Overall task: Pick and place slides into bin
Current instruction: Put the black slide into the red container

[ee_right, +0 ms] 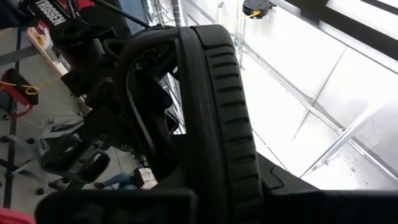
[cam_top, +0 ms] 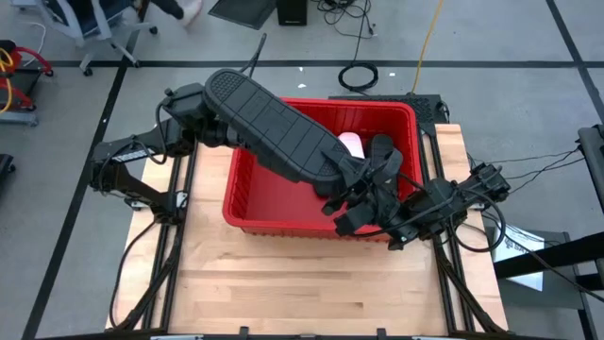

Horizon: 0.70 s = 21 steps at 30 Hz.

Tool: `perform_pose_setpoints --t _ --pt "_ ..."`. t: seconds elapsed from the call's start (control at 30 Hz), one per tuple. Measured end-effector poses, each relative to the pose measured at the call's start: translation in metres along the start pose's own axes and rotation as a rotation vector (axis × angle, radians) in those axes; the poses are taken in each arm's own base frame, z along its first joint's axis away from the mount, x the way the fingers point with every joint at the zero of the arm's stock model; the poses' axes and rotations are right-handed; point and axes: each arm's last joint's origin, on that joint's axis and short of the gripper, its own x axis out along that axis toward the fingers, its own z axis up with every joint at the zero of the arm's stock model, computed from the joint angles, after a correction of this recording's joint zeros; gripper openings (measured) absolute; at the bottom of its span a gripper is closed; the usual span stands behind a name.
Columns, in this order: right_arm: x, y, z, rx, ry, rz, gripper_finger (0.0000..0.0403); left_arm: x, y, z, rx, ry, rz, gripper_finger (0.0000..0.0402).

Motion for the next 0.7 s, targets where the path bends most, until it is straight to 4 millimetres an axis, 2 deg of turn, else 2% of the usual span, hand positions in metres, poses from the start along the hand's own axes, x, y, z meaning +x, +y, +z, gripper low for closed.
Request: perform_pose_setpoints --t 0.33,0.5,0.7 --pt "-0.003 -0.004 0.001 0.028 0.012 -0.027 0.0037 0.000 0.000 0.000 0.184 0.000 -0.002 0.0030" --pt "-0.008 -0.012 0.000 0.082 0.025 -0.050 0.0039 -0.001 0.000 0.001 0.248 -0.003 -0.003 0.0077" --pt "-0.014 -0.033 -0.007 0.159 0.049 -0.065 0.0037 -0.004 0.004 0.005 0.259 0.001 0.043 0.0144"
